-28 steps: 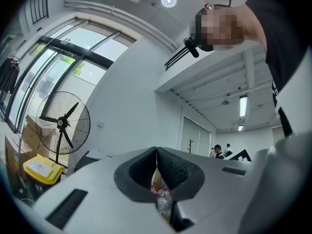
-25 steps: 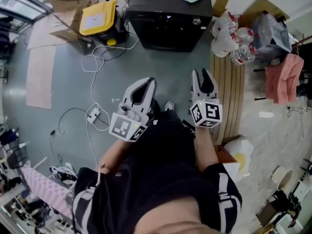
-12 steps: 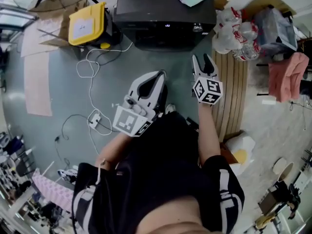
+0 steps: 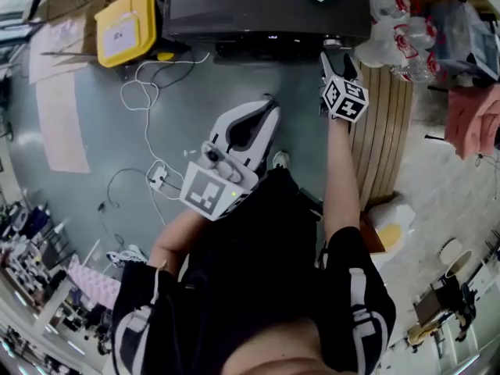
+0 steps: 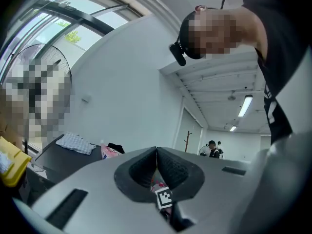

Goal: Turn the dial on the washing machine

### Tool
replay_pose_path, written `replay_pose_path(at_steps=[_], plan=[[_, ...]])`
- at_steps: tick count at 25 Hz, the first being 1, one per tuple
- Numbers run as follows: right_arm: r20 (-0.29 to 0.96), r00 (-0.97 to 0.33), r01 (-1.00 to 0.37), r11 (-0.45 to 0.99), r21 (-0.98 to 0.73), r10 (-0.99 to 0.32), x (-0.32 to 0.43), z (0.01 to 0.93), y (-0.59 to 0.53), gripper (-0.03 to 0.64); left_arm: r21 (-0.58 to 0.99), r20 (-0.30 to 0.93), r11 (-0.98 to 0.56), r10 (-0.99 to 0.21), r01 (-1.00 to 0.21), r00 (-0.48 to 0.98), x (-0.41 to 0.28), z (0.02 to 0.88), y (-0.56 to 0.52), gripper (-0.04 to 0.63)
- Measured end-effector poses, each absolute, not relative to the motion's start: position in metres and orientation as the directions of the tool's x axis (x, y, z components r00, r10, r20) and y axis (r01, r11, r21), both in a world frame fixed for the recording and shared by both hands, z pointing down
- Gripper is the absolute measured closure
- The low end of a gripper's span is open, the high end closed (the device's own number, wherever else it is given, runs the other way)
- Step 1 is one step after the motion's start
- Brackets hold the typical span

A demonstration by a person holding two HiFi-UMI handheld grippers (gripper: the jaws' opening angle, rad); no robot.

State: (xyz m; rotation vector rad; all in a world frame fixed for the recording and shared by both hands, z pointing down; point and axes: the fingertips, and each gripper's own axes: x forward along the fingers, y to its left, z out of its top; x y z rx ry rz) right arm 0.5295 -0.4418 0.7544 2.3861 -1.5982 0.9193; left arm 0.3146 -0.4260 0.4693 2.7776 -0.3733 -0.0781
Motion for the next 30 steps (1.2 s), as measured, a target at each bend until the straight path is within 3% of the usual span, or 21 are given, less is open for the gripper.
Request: replay_pose_path(at_steps=[13,19,25,30], plan=[[0.597,0.242,-0.882,-0.429,-0.192,-0.765,0.575,0.816,-0.479,0.315,0.371,0.043,-0.889,-0.271,-0.267,0.962,0.36,0.519,-0.451,0.574],[0.622,0.41,-0.906,-0.374,0.196,-0.667,0.571,0.815,-0.482,0.321,0.369,0.049,-0.885,-0.287,-0.284,0.957,0.356,0.522,-0.452,0.574],[0.625,0.369,-0.921,-0.363,0.145,-0.688,0.544,0.803,-0.475,0.296,0.364,0.039,-0.884,-0.302,-0.295,0.953,0.322,0.513,-0.44,0.574],[0.552,0.306,-0.931,-0.366,0.002,-0.776,0.498,0.725,-0.432,0.322,0.313,-0.018,-0.893,-0.347,-0.324,0.938,0.282,0.47,-0.407,0.574]])
